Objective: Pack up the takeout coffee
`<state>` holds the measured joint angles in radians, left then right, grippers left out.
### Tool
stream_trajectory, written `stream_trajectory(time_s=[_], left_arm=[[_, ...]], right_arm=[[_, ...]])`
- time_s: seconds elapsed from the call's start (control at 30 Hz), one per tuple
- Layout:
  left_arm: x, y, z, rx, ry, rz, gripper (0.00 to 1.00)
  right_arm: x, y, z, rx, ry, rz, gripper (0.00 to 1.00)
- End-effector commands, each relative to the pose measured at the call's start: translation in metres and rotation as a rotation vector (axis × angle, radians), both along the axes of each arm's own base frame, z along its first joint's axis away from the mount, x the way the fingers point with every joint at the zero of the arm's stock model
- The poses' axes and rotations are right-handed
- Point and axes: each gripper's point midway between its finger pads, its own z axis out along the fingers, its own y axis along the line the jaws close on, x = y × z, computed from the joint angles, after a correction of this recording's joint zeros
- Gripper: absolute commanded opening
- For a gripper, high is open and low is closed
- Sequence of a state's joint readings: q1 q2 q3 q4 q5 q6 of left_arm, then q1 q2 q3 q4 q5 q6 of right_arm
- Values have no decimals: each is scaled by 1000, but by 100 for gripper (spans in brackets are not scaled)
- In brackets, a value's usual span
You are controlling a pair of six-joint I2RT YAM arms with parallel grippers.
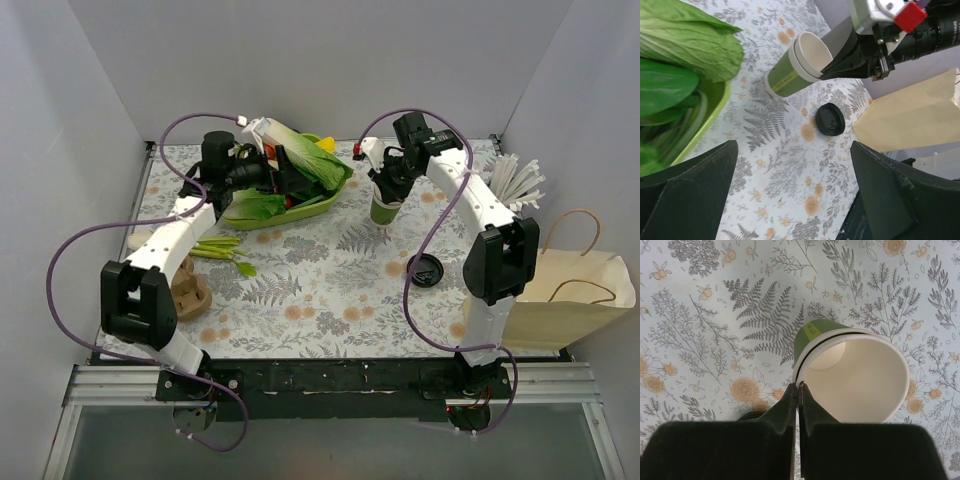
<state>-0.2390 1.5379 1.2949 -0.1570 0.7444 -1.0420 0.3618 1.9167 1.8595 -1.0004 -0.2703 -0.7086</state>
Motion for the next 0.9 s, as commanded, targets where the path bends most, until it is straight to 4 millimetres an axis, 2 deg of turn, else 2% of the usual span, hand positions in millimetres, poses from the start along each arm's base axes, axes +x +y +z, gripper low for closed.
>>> stream_trajectory(time_s=[0.0, 0.03, 0.2, 0.27, 0.33, 0.5, 0.7, 0.87], left_arm=[[7, -46, 6, -87, 44, -38, 97], [10, -52, 9, -108, 61, -32, 97], [20, -81, -11, -129, 165, -15, 96], [30, -93, -16, -156, 172, -23, 95], [27, -106, -15, -186, 170, -75, 95], [20, -144, -40, -191, 225, -184, 94], [31, -155, -67, -192, 287, -179, 93], [38, -160, -70, -206, 301, -177, 93]], right_arm=[[-13, 13, 36, 113, -53, 46, 1], [-15, 13, 36, 120, -51, 46, 1], [-23, 16, 48, 164, -69, 32, 1], [-25, 17, 50, 177, -66, 33, 1], [-27, 16, 52, 184, -70, 32, 1], [-32, 14, 46, 172, -61, 26, 1], [-32, 12, 45, 173, -68, 11, 1], [-32, 11, 46, 169, -73, 8, 1]])
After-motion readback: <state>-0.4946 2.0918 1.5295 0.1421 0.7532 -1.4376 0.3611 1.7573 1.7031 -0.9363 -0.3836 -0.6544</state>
